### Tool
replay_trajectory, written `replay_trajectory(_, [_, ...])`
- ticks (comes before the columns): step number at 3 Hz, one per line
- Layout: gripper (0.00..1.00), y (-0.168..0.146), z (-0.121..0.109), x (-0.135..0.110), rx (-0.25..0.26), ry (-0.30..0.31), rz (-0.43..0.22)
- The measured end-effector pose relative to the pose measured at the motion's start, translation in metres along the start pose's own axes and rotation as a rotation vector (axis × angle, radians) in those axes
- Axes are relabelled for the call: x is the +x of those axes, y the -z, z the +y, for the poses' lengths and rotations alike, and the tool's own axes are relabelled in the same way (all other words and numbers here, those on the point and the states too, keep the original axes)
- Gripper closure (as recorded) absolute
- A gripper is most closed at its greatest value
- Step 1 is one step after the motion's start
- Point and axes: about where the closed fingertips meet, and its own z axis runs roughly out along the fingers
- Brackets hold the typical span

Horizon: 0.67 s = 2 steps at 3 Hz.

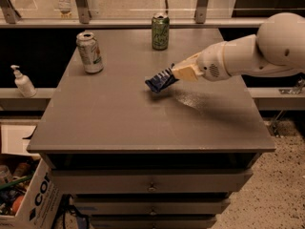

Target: Move rxbar blueberry near 7up can

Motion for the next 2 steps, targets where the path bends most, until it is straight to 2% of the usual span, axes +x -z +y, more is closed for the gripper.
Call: replay_trajectory(2, [1.00, -0.079, -0.014, -0.039, 0.030, -0.027, -0.085])
